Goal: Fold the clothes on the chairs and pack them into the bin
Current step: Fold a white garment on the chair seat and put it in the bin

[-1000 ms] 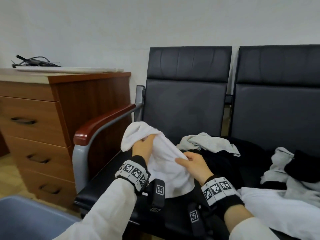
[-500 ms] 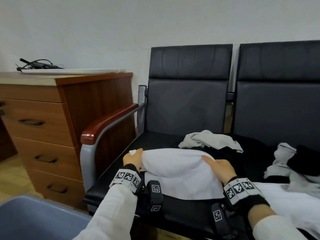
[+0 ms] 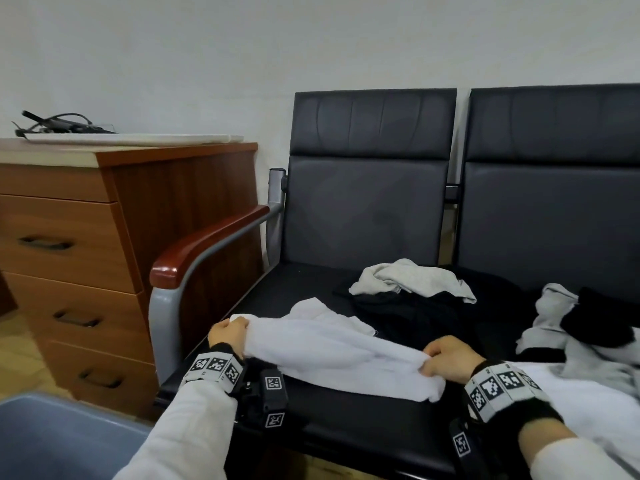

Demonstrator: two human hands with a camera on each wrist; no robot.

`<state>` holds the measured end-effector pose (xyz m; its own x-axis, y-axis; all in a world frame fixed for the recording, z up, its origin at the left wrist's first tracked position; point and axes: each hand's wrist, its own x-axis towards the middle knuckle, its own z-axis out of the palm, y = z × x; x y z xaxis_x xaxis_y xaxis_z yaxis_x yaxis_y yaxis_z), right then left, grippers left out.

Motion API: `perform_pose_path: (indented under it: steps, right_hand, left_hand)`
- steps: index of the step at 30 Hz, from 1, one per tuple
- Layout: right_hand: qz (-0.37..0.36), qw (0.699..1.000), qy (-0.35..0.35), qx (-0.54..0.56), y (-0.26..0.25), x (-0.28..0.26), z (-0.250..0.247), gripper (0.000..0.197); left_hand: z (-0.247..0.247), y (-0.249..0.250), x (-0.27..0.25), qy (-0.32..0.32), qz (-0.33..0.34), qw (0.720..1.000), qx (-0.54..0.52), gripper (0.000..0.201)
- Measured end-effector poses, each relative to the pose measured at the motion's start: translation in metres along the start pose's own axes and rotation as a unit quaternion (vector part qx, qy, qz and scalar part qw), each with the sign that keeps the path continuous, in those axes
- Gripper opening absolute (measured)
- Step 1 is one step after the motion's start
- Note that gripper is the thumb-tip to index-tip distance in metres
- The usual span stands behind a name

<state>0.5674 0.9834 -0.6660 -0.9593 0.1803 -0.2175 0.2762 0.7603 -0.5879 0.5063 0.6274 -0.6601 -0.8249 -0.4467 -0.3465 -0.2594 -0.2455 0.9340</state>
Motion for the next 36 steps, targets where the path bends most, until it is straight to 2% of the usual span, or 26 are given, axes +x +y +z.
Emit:
perform_pose_path:
  steps: [3,5,8,12,15,17,21,23,26,28,29,31,34,36]
  right_hand:
    - [0.002,0.986,0.082,0.147,0.004,0.003,0.001,0.024]
    - [-0.011,0.960,0.108,0.257,0.001,-0.002,-0.001,0.015]
    - [-0.014,0.919,0.103,0.380,-0.004,-0.011,-0.007,0.012]
    - [0.036,0.880,0.105,0.461,-0.001,-0.009,-0.011,0.017]
    - [0.036,0.833,0.063,0.548,0.000,-0.007,-0.014,0.011]
    - [0.027,0.817,0.040,0.575,-0.002,-0.008,-0.017,0.016]
    - [0.015,0.849,0.036,0.527,-0.004,-0.009,-0.014,0.035]
    - [0.024,0.867,0.049,0.495,-0.003,-0.007,-0.011,0.035]
    - [0.024,0.896,0.091,0.435,-0.002,-0.003,-0.008,0.031]
    - [0.002,0.933,0.131,0.337,0.002,-0.002,-0.007,0.036]
    - [-0.009,0.951,0.149,0.270,0.003,-0.004,-0.008,0.038]
    - [-0.025,0.969,0.180,0.170,0.005,-0.010,-0.010,0.035]
    - [-0.052,0.974,0.202,0.084,0.008,-0.018,-0.013,0.021]
    - [-0.054,0.977,0.205,0.019,0.009,-0.021,-0.016,0.028]
  left_hand:
    - [-0.013,0.000,0.000,0.040,0.044,0.998,0.002,0.039]
    - [-0.017,-0.001,0.002,0.036,0.070,0.997,0.002,0.037]
    - [-0.023,0.002,0.005,0.016,0.073,0.997,-0.017,0.034]
    - [-0.036,0.004,0.006,-0.020,0.051,0.998,-0.036,0.037]
    - [-0.045,0.006,0.009,-0.029,0.047,0.998,-0.042,0.038]
    - [-0.048,0.006,0.012,-0.037,0.046,0.997,-0.044,0.036]
    - [-0.049,0.007,0.011,-0.045,0.052,0.998,-0.013,0.040]
    - [-0.048,0.005,0.016,-0.032,0.054,0.998,0.015,0.042]
    - [-0.049,0.004,0.023,0.006,0.083,0.994,0.070,0.043]
    - [-0.053,0.001,0.032,0.019,0.106,0.987,0.122,0.039]
    - [-0.055,-0.002,0.040,0.022,0.116,0.982,0.150,0.037]
    - [-0.059,-0.002,0.037,0.030,0.133,0.969,0.208,0.034]
    - [-0.063,0.007,0.011,0.042,0.167,0.942,0.288,0.030]
    - [-0.064,0.013,0.000,0.052,0.202,0.917,0.339,0.024]
